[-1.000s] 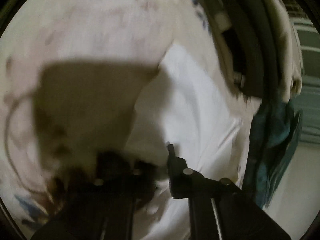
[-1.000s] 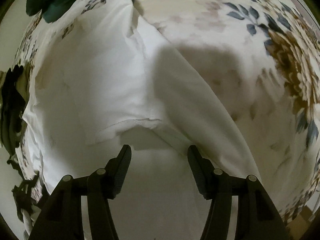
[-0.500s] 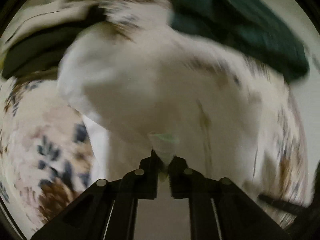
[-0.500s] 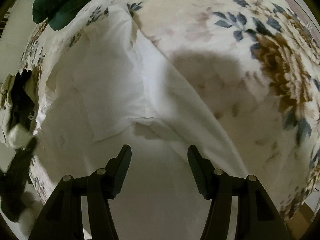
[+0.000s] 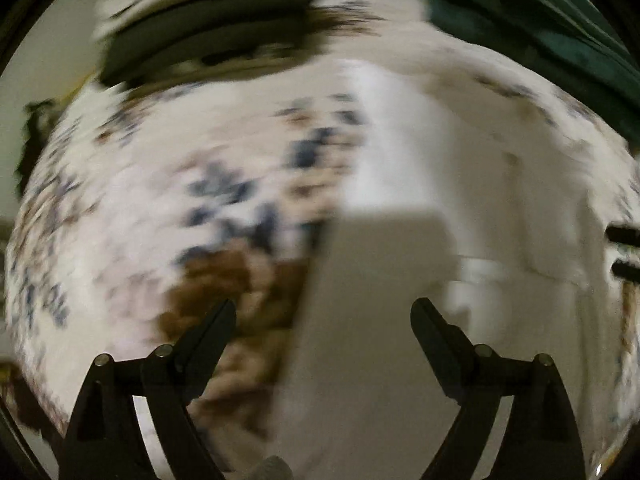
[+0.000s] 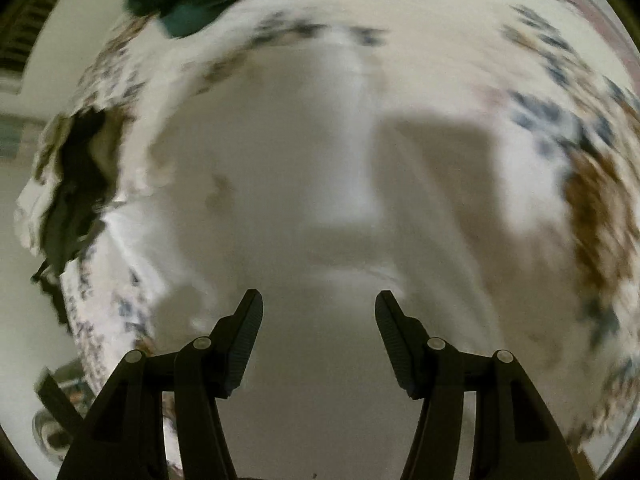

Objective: Fold small clothes

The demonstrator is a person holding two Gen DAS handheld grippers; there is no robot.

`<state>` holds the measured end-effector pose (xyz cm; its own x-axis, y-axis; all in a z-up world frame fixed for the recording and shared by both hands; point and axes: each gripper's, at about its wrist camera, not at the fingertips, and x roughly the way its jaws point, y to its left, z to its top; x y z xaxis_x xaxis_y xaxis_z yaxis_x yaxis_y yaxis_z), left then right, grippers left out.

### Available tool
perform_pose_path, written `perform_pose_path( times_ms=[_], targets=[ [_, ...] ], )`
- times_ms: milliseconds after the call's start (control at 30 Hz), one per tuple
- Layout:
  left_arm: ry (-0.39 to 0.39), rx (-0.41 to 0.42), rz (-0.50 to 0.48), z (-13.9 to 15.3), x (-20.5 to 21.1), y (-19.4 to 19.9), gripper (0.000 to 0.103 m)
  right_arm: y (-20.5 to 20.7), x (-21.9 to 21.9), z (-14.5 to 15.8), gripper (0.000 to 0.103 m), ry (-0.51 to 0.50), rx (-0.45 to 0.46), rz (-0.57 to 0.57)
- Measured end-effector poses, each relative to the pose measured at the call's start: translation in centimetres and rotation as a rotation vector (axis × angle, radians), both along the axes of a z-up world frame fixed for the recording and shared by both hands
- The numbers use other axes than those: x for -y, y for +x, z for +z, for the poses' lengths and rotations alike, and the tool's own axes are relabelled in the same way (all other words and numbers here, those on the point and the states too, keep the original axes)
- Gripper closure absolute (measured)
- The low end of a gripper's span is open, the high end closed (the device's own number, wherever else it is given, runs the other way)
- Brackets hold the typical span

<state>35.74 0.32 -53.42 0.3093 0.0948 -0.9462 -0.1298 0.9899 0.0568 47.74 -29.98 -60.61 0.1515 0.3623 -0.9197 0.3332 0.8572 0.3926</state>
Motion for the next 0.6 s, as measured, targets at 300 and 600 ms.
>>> perform_pose_path(
  times_ms=[300,600],
  targets=[
    [0.081,0.012,0.198,-0.9,-7.1,0.2,0.014,12.6,-6.4,-6.3,0.042,0.079,-0.071,0.129],
    [0.06,0.039,0.198,-0.4,-7.5,2.5,0.014,11.5,-4.8,-1.6,0.099,-0.108,0.023,0.059]
  ],
)
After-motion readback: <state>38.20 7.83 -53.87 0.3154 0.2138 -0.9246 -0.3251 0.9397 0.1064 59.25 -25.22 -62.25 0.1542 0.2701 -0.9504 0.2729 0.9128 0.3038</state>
